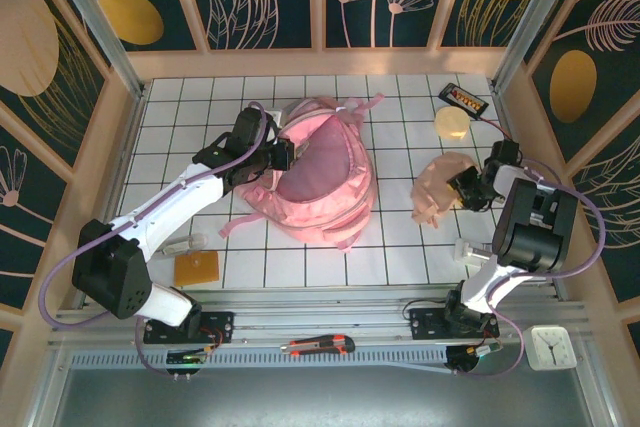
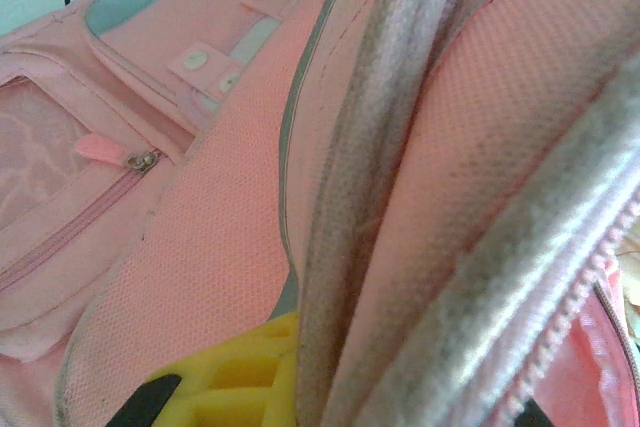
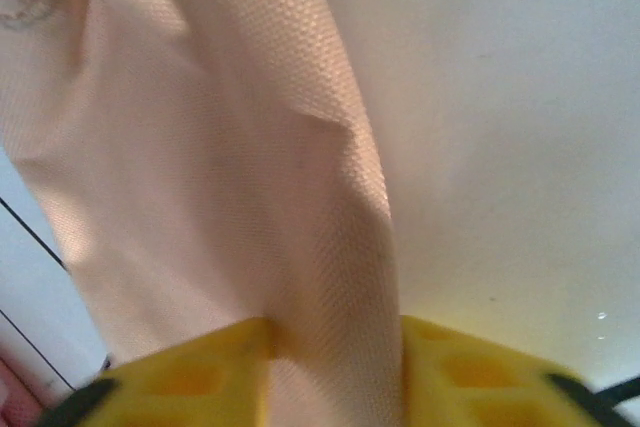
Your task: Pack the student bag
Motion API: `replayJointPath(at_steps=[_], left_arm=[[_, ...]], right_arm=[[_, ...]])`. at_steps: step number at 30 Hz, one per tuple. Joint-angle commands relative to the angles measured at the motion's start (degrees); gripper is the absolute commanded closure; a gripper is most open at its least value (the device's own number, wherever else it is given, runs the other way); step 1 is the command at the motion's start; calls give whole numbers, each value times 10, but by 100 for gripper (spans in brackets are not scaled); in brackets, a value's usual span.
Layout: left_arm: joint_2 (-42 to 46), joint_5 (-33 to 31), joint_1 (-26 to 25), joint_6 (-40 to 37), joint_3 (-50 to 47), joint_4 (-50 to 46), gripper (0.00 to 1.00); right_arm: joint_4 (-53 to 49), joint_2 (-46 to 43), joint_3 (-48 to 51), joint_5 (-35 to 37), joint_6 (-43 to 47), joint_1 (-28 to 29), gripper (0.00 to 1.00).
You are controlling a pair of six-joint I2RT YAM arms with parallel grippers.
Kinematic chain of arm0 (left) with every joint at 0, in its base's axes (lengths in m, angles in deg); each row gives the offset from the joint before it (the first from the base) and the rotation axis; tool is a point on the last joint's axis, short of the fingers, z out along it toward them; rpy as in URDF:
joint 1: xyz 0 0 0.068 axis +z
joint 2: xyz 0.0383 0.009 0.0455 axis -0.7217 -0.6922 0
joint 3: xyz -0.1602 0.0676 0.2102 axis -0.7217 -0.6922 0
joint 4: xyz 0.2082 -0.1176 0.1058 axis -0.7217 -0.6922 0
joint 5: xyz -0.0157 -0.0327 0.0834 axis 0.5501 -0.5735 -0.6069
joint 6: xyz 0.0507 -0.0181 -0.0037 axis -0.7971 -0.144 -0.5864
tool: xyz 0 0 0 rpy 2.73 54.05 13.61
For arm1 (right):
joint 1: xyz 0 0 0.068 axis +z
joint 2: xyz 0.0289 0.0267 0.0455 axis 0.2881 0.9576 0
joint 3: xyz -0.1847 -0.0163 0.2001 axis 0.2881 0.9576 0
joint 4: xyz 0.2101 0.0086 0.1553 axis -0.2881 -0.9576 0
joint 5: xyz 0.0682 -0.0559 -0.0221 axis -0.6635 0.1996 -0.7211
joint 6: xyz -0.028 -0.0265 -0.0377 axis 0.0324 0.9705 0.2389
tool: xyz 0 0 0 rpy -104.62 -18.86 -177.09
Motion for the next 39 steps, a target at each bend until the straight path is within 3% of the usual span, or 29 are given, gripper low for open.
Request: replayJointPath(at_steps=[1,5,12,15,18,23,29,39], left_arm=[[31,6,1,0,14,70,100],[29,9,0,3,15,75,100],[30,16,0,9,20,82,100],[25,20,1,11,25,82,100],[23,27,0,16,27,86,100],[16,51,1,33,28,102,100],[18,71,-1,51,30,116,100],[20,82,-16,41,48,126,100]], right_arm=[[8,-1,-16,-9,2,7,81],[-18,-46,-18,-17,13,8,100],[-107,-210,-56,-97,-15,26,100],[-145,-238,-104,-134,-27,60,100],[-180,-226,-142,-157,-39,125,100],[-118,-202,-144,-153,-127,262,100],[-71,-94,-176,-140,-161,370,100],[-55,75,-281,-167,-169,397,100]])
